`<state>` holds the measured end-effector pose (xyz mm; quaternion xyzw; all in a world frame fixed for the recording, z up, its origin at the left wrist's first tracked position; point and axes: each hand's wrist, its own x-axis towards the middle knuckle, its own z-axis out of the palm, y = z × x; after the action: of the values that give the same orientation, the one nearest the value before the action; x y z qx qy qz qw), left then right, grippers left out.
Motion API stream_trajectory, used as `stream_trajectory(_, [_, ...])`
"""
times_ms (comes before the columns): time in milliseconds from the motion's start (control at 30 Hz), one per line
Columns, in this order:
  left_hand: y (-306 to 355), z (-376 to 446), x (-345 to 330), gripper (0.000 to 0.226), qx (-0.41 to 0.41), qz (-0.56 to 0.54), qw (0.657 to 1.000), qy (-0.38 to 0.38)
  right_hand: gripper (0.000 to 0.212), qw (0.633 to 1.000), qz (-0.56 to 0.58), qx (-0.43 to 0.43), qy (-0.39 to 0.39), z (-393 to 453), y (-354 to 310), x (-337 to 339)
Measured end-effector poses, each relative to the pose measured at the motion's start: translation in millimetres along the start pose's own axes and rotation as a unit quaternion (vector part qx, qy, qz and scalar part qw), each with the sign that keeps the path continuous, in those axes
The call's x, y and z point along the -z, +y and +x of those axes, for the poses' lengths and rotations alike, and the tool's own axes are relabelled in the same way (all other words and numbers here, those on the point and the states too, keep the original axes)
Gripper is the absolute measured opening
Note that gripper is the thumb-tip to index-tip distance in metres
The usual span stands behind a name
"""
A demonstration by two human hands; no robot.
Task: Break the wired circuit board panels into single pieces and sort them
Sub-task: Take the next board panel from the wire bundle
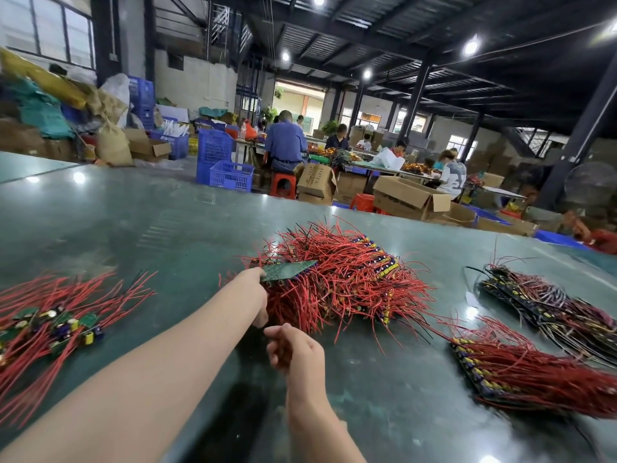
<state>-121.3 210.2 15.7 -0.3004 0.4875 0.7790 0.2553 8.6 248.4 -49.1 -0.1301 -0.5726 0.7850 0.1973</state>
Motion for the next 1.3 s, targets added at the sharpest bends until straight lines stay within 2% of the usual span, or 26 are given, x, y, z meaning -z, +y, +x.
stream_trajectory(67, [1,3,5,0.048,-0.064,0.049,0.996,-0.037,0.043,1.0,-0.003,0.011,0.004,-1,0,-1])
stream_trajectory(133, [-1,7,7,0.046,-0.099,0.075,0.991,-0.04,0.044,1.0,-0.004,0.026,0.012,-3,0,-1])
stream_trajectory(233, [-5,3,8,0.041,-0.036,0.019,0.998,-0.038,0.034,0.997,0.021,0.067,0.036,-8,-5,0])
stream_trajectory(367, [-13,-2,6,0.012,-0.066,-0.021,0.992,-0.105,0.031,0.978,0.045,0.183,0.088,-10,-17,11])
stream_trajectory(467, [-14,1,9,0.032,-0.144,-0.077,0.981,-0.101,0.034,0.957,0.068,0.244,0.143,-3,-30,23])
stream_trajectory(500, [-15,-1,12,0.028,-0.177,-0.095,0.974,-0.103,0.036,0.951,0.082,0.25,0.163,1,-33,28])
stream_trajectory(567, [-18,-8,19,0.021,-0.241,-0.113,0.956,-0.127,0.041,0.95,0.113,0.219,0.191,11,-40,38])
stream_trajectory(633, [-22,-19,29,0.025,-0.313,-0.115,0.93,-0.154,0.037,0.964,0.131,0.142,0.185,21,-43,45])
stream_trajectory(700, [-28,-29,41,0.032,-0.377,-0.091,0.907,-0.162,0.031,0.982,0.121,0.051,0.134,26,-41,43])
stream_trajectory(767, [-36,-39,54,0.039,-0.434,-0.066,0.881,-0.176,0.038,0.993,0.097,-0.012,0.071,27,-37,39])
stream_trajectory(900, [-49,-56,78,0.041,-0.538,0.005,0.821,-0.191,0.057,0.999,0.007,-0.035,0.04,25,-35,34])
stream_trajectory(1000, [-56,-61,94,0.041,-0.542,0.025,0.815,-0.203,0.061,0.998,0.043,-0.036,0.038,20,-34,28])
stream_trajectory(1100, [-61,-61,104,0.038,-0.532,0.055,0.82,-0.205,0.077,0.991,0.113,-0.076,-0.017,16,-32,19])
stream_trajectory(1200, [-63,-58,115,0.041,-0.518,0.092,0.824,-0.212,0.072,0.989,0.115,-0.082,-0.035,12,-25,16])
stream_trajectory(1300, [-64,-57,123,0.042,-0.522,0.126,0.815,-0.217,0.061,0.994,0.092,-0.038,-0.039,12,-17,17])
